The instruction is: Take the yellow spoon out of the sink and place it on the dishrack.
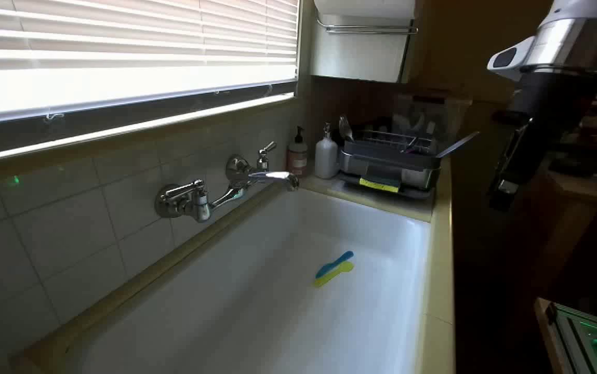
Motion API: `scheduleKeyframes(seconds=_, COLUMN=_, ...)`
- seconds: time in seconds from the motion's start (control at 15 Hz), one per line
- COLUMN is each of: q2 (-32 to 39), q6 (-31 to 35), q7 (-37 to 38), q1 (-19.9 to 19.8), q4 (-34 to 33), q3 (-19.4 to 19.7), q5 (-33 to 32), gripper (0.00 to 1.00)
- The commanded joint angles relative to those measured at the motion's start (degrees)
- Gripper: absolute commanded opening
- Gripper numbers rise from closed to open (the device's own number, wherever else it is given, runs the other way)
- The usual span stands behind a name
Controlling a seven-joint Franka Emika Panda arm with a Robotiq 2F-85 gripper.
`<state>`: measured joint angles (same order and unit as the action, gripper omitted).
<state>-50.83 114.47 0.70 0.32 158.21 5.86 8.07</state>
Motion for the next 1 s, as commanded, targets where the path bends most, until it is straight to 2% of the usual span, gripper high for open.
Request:
scheduleKeyframes(seconds=0.0, q2=0.2, q6=-0.2, q7=-0.6, q1=-0.8, q4=0.1, q3=-0.7, q5=0.6, gripper=1.0)
scheduleKeyframes(seconds=0.47, q2=0.4, q6=-0.2, q7=-0.6, q1=-0.8, q4=0.6, q3=-0.7, q5=0.6, gripper=1.0)
scheduleKeyframes(seconds=0.6, q2=2.3, q6=3.9, q7=2.2, q1=-3.8, q4=0.3, q3=-1.1, q5=-0.6, gripper=1.0)
scheduleKeyframes(seconds=0.93, q2=10.5, q6=12.5, q7=2.5, q1=-7.9, q4=-2.0, q3=2.6, q5=0.3, gripper=1.0)
